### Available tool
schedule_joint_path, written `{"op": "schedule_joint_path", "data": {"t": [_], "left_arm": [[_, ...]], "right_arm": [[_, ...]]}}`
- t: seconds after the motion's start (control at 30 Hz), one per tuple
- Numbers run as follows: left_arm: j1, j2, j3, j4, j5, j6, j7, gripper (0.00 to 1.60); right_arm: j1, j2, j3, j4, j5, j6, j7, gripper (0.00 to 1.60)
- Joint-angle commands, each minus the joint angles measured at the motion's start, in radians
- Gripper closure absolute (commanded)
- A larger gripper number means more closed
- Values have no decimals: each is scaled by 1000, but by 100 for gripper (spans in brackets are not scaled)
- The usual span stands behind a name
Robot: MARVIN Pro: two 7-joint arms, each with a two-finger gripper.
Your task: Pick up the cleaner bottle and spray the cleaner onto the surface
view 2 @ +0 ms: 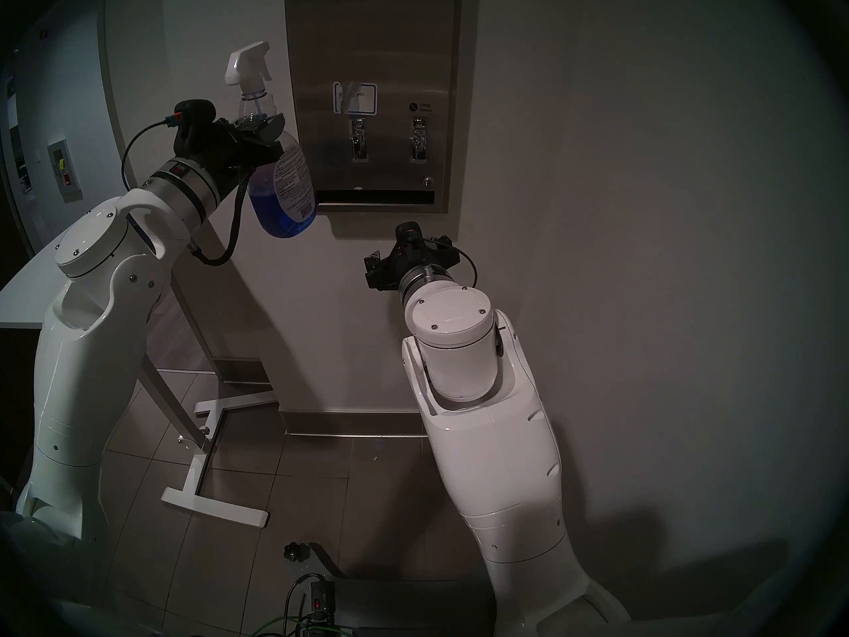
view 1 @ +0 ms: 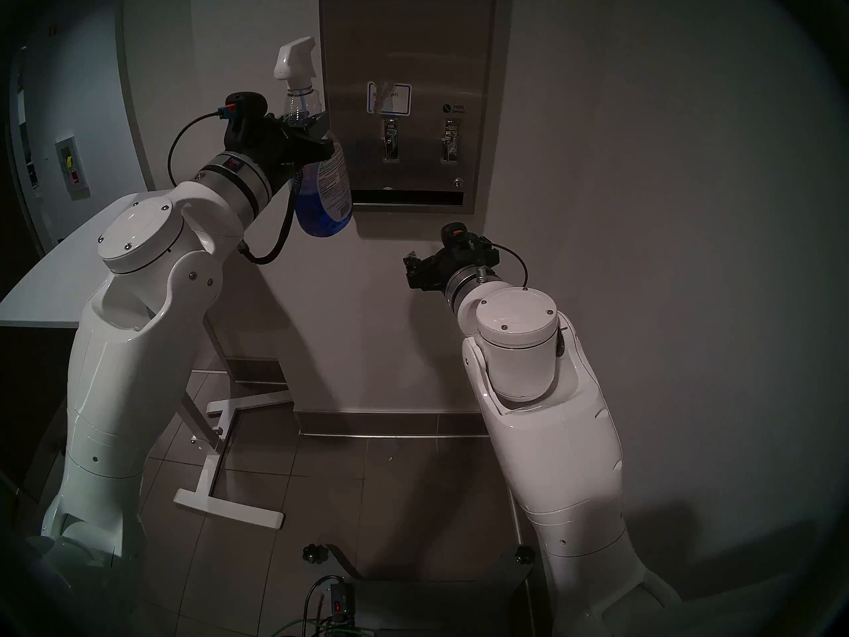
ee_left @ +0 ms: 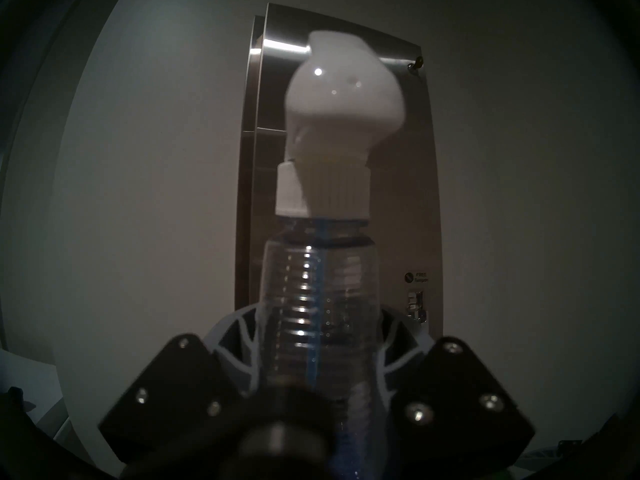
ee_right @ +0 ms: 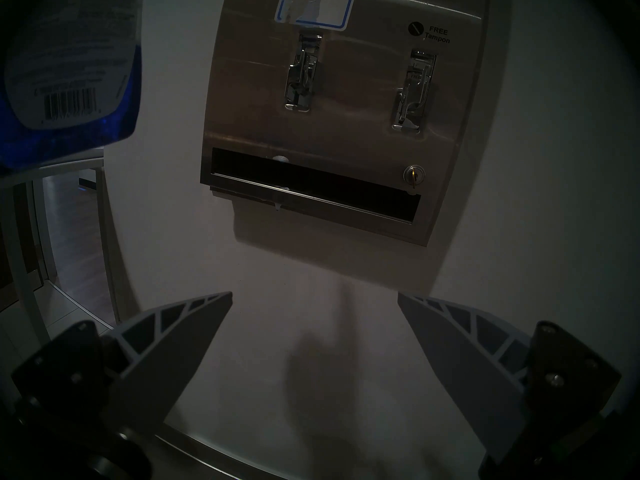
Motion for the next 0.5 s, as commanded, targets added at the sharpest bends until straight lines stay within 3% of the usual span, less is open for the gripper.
{"op": "schedule_joint_path", "data": {"t": [0.0, 0.03, 0.07, 0.47], "left_arm": [[-96, -18, -4, -49, 25, -35, -12, 160], [-131, -22, 10, -35, 29, -27, -15, 160], [-110, -24, 5, -45, 31, -31, -16, 160], [-193, -83, 48, 8, 55, -11, -34, 160]], "right_arm": [[23, -4, 1, -26, -1, -8, -1, 0], [23, -3, 1, -26, -1, -8, -1, 0], [23, -4, 1, -25, -1, -8, -1, 0], [24, -3, 0, -20, 0, -8, -3, 0]]}}
